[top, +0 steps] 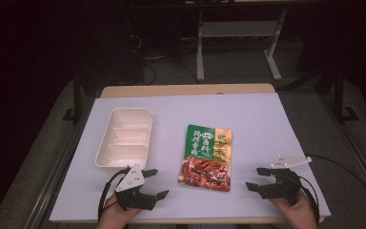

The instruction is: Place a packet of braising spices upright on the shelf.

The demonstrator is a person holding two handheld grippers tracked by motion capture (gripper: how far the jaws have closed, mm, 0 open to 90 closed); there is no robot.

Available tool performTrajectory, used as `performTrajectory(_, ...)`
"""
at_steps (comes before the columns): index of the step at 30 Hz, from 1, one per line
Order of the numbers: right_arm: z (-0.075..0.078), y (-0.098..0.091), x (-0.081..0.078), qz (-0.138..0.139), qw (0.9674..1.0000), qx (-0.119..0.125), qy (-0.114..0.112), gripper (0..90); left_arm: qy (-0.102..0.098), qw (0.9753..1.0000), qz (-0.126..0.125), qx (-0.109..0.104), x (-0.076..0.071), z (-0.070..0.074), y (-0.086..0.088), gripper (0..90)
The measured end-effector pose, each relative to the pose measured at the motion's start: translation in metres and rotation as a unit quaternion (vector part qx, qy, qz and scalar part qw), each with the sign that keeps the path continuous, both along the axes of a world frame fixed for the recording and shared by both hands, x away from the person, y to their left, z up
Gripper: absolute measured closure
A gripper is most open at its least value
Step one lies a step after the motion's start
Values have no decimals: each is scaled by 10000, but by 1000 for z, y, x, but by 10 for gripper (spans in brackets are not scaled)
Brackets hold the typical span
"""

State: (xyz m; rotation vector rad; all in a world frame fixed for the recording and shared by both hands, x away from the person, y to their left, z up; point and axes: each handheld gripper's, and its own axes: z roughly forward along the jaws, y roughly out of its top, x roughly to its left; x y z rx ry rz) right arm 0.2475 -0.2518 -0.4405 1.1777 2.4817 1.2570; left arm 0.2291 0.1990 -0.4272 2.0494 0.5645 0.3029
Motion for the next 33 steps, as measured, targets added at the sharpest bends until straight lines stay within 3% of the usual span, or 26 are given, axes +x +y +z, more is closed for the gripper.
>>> performTrajectory(16, 0, -2, 2, -27, 10000, 37, -34, 227, 88, 9999, -35, 62, 7, -1, -12, 279)
performTrajectory(21, -1, -4, 3, -42, 10000, 52, -18, 224, 93, 9999, -72, 115, 13, 3, -17, 389)
performTrajectory(29, 4, -4, 13, -63, 9999, 126, -29, 224, 185, 9996, -149, 139, 23, 3, -30, 647)
performTrajectory(33, 7, -1, 24, -110, 9999, 66, 15, 220, 244, 9987, -225, 381, 28, 2, -40, 741)
